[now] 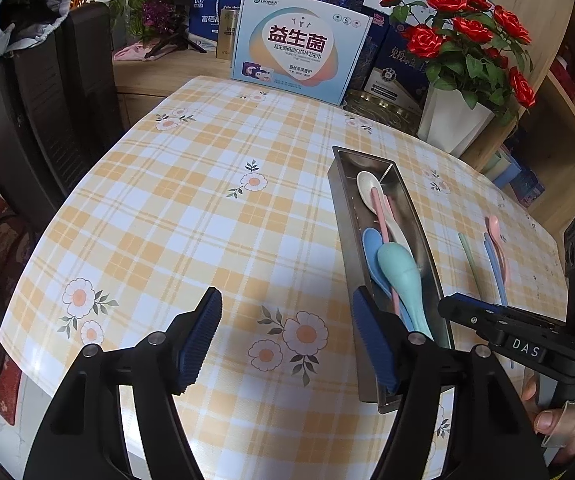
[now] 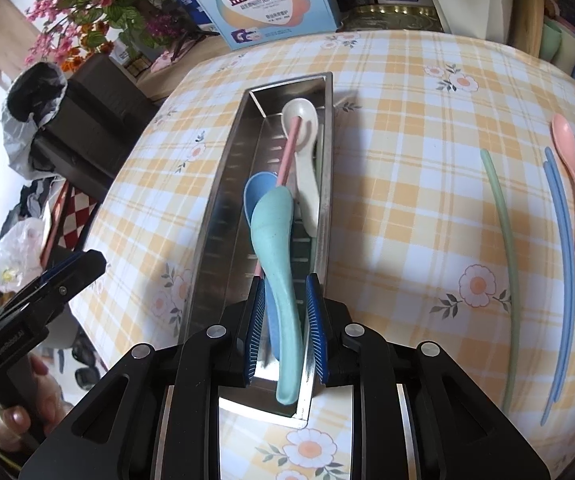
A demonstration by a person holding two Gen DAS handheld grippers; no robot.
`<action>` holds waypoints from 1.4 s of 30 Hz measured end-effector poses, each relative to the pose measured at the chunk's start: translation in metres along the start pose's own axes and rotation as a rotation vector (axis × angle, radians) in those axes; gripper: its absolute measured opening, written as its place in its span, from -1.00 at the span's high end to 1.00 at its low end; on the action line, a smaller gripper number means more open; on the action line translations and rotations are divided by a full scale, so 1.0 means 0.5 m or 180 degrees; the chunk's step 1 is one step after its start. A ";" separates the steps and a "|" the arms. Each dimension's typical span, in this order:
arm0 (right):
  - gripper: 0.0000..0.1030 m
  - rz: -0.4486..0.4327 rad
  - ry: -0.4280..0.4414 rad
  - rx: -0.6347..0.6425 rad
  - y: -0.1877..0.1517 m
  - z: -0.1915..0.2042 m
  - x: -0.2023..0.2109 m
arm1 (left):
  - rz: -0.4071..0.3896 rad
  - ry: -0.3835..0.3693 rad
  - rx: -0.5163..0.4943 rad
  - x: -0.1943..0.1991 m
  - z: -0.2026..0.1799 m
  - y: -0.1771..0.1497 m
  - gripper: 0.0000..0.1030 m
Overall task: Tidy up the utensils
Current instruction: 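Carry the teal spoon into the steel caddy and open the right gripper, then move both open grippers back toward the remaining green chopstick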
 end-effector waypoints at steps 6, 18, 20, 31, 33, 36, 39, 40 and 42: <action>0.32 -0.0284 -0.0149 0.0230 -0.016 -0.008 0.046 | -0.0015 0.0022 -0.0058 0.012 -0.023 -0.004 -0.29; -0.42 -0.0834 -0.0253 0.0070 -0.058 -0.166 0.144 | 0.0020 -0.0037 -0.0364 -0.004 -0.168 -0.011 -0.29; -0.42 -0.0938 -0.0298 0.0041 -0.071 -0.201 0.157 | 0.0040 -0.0076 -0.0423 -0.011 -0.206 -0.014 -0.29; -0.75 -0.1381 -0.0280 -0.0516 -0.138 -0.405 0.198 | 0.0284 -0.0159 -0.0737 -0.104 -0.425 -0.035 -0.22; -0.75 -0.1471 -0.0268 -0.0656 -0.144 -0.447 0.209 | 0.0336 -0.0168 -0.0754 -0.131 -0.463 -0.034 -0.21; -0.75 -0.1525 -0.0343 -0.0785 -0.143 -0.493 0.217 | 0.0407 -0.0172 -0.0697 -0.172 -0.501 -0.026 -0.20; -0.75 -0.1479 -0.0325 -0.0781 -0.136 -0.525 0.217 | 0.0498 -0.0139 -0.0586 -0.211 -0.524 -0.015 -0.15; -0.75 -0.1471 -0.0434 -0.0732 -0.134 -0.530 0.217 | 0.0514 -0.0126 -0.0573 -0.220 -0.528 -0.012 -0.13; -0.75 -0.1472 -0.0663 -0.0638 -0.133 -0.531 0.215 | 0.0526 -0.0058 -0.0589 -0.237 -0.541 -0.007 -0.13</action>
Point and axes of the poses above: each gripper's, at about its wrist camera, not at the fingertips, and x roughly against the way its jaws point, z to its left, y to its top, the point moved 3 cm from there along -x, roughly the way its jaws point, and after that the axes turned 15 degrees about z, right-handed, at the moved point
